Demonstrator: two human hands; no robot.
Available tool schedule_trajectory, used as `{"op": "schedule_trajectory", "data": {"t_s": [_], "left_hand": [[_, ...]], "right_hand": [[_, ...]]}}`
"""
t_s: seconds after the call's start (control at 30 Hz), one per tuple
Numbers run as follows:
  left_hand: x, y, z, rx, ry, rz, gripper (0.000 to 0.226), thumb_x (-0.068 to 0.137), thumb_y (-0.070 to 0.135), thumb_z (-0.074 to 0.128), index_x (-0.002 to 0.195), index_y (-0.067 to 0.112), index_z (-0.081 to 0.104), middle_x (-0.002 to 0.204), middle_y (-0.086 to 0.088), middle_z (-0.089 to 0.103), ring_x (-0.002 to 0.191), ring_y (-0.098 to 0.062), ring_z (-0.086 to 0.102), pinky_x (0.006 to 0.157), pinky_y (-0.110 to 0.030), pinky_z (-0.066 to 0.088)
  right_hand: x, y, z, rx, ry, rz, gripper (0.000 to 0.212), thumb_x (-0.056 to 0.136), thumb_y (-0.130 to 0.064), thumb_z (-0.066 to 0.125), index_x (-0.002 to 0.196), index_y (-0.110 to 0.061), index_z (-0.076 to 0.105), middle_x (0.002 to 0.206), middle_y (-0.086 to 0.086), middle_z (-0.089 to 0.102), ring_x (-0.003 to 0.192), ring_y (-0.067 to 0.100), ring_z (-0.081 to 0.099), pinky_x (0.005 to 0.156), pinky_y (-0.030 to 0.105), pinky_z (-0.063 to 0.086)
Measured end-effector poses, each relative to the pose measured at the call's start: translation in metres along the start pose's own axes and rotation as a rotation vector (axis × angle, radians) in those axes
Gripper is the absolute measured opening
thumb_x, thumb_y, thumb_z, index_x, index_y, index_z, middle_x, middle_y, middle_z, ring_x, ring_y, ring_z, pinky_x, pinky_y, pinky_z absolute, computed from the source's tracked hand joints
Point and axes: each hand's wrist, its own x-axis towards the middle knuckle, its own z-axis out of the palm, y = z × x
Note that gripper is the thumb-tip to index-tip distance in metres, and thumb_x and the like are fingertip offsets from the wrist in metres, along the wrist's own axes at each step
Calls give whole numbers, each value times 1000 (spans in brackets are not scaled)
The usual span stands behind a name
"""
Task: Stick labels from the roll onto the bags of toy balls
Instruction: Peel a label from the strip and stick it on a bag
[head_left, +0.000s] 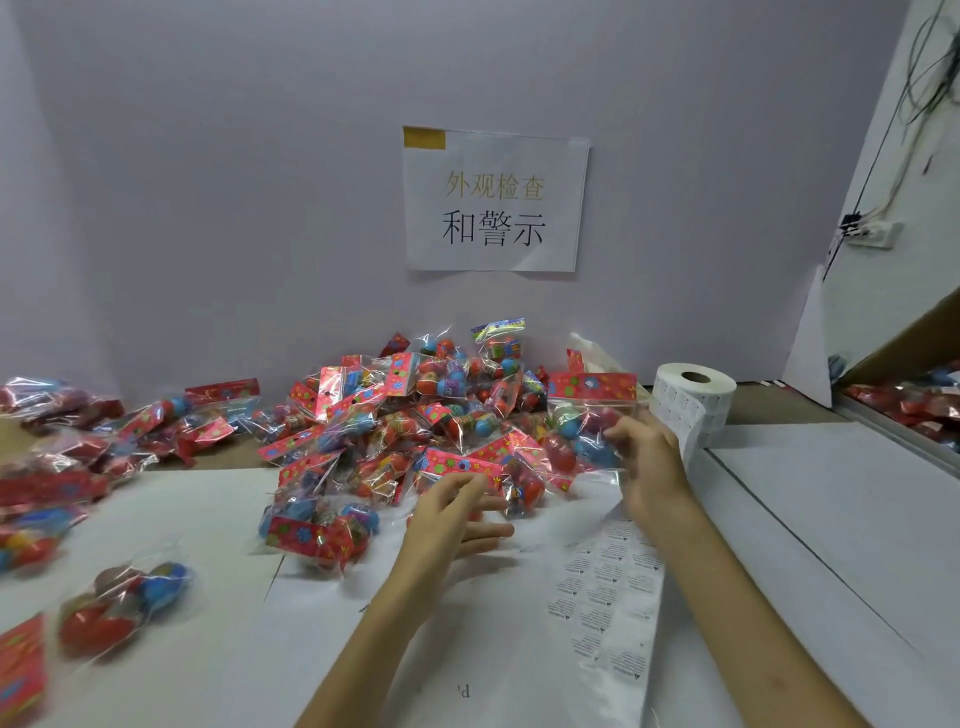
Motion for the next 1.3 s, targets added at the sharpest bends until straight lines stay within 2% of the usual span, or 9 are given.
{"op": "schedule_trajectory", "data": {"t_s": [0.1,0.27,0.47,0.63,0.8,0.9,1.0,1.17,1.3], "left_hand": [[3,0,-1,-93,3,3,37,96,44,63,120,16,61,104,-8,79,90,-35,77,75,-35,64],[5,-2,-4,-125,-93,25,47,86,46,71,121,15,67,95,-4,78,89,-33,76,88,-46,62],[4,-6,-2,29,-112,84,40,85,20,81,122,14,68,108,-12,77,96,-30,76,79,-35,62],[7,-7,-5,60,-47,64,42,83,10,83,122,14,68,112,-11,75,103,-32,74,89,-48,62],[7,-7,-4,86,-61,79,39,82,12,84,119,14,69,110,-12,75,99,-31,75,84,-45,63],[6,-8,-3,108,-63,101,33,81,9,84,112,14,72,104,-7,76,92,-16,75,70,-29,61],[6,-8,-1,141,-65,105,33,82,12,84,112,19,72,103,-1,76,91,-8,73,66,-22,59],[6,-6,1,168,-54,93,33,84,19,83,115,21,70,110,-2,74,101,-16,71,68,-22,59],[2,-4,4,171,-55,70,32,84,44,76,110,24,72,105,0,76,99,-18,73,68,-20,58]], "right_hand": [[-18,6,6,315,-162,169,28,76,5,48,91,-10,66,91,11,69,78,22,68,65,29,57],[-33,11,17,229,-410,176,40,76,5,47,108,-7,69,104,15,72,91,27,69,76,34,57],[-45,22,24,21,-419,161,42,85,11,38,111,-4,67,105,18,70,96,27,66,83,37,53],[-49,30,26,-173,-384,140,22,97,-17,60,112,-4,70,109,19,72,96,26,69,87,42,57],[-47,36,28,-230,-305,113,16,95,-18,67,103,-6,74,94,9,75,84,16,71,72,28,58],[-46,37,26,-243,-290,115,9,93,-11,67,90,-6,72,77,2,73,72,10,69,65,23,56],[-46,38,26,-258,-278,103,9,91,-5,69,82,-5,70,73,2,72,71,12,69,65,24,56],[-46,38,24,-286,-268,54,3,90,-5,72,90,-2,73,80,8,75,77,20,74,71,29,60],[-46,37,24,-292,-271,22,4,87,-3,75,84,-6,74,76,7,74,76,22,74,70,29,61]]}}
